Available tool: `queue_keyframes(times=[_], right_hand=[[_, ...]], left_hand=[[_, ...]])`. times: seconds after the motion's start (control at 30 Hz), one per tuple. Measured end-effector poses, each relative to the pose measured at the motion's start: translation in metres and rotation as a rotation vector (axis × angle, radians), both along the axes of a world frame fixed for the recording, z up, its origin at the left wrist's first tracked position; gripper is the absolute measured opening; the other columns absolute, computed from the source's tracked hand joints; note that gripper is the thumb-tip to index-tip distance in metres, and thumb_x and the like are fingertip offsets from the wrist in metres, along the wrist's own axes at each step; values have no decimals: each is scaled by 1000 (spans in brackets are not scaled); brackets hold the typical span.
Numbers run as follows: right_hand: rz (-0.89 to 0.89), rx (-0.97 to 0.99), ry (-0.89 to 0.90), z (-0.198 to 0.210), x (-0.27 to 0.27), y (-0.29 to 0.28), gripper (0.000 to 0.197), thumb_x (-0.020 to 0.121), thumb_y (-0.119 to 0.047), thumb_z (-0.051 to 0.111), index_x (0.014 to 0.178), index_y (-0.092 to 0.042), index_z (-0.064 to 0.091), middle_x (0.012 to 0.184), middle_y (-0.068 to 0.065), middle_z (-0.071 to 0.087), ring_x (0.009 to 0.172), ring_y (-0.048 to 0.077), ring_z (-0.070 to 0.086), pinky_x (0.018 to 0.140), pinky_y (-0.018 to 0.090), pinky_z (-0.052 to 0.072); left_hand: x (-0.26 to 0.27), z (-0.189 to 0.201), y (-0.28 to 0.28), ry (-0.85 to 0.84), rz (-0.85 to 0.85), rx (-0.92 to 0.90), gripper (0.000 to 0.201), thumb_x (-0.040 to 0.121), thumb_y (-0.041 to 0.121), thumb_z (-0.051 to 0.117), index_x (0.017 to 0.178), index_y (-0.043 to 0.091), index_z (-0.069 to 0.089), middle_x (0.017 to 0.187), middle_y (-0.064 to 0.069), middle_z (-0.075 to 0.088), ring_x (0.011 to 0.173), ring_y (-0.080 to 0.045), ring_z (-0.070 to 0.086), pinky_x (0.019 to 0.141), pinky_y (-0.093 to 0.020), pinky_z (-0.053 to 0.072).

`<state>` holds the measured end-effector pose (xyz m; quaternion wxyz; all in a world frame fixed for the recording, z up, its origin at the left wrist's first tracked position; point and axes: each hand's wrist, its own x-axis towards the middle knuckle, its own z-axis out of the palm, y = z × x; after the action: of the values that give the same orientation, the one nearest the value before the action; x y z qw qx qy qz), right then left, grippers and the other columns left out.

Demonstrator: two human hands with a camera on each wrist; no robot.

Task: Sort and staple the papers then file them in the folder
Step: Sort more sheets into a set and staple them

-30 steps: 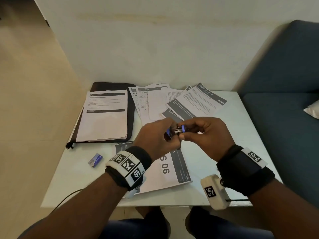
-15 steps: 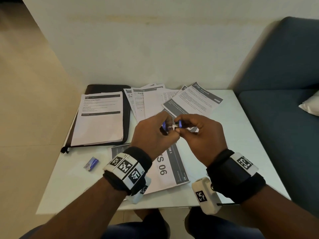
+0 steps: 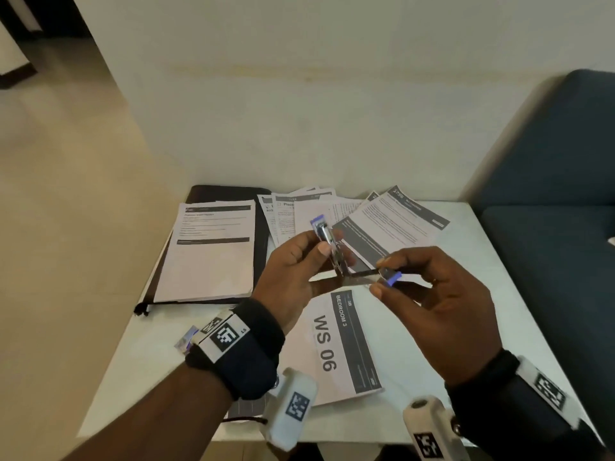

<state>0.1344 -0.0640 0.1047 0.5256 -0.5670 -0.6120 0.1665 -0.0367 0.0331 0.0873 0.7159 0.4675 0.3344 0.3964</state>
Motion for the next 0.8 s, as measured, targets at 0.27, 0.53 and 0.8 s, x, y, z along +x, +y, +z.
queue_keyframes(times=[0.27, 0.53, 0.8], right_hand=[[102, 66, -187, -5, 0, 3, 28, 80, -43, 71, 95, -21, 64, 94, -13, 68, 87, 6, 68, 76, 21, 58], [308, 66, -131, 8, 2, 1, 45, 93, -54, 56, 75, -14, 67, 78, -6, 69, 73, 14, 67, 62, 32, 54], [419, 38, -435, 0, 9, 2, 25, 81, -36, 79, 71, -17, 67, 85, -9, 65, 79, 6, 62, 66, 29, 51]], left_hand=[[7, -8, 3, -53, -12, -60, 30, 106, 15, 38, 124, 7, 60, 97, -16, 70, 97, -33, 70, 82, -37, 58], [11, -10, 1, -89, -70, -109, 31, 105, 18, 42, 128, 7, 58, 86, -11, 65, 89, -30, 68, 88, -42, 57], [7, -7, 6, -204, 2, -143, 32, 102, 19, 44, 126, 6, 62, 88, -11, 65, 87, -30, 67, 81, -37, 59]])
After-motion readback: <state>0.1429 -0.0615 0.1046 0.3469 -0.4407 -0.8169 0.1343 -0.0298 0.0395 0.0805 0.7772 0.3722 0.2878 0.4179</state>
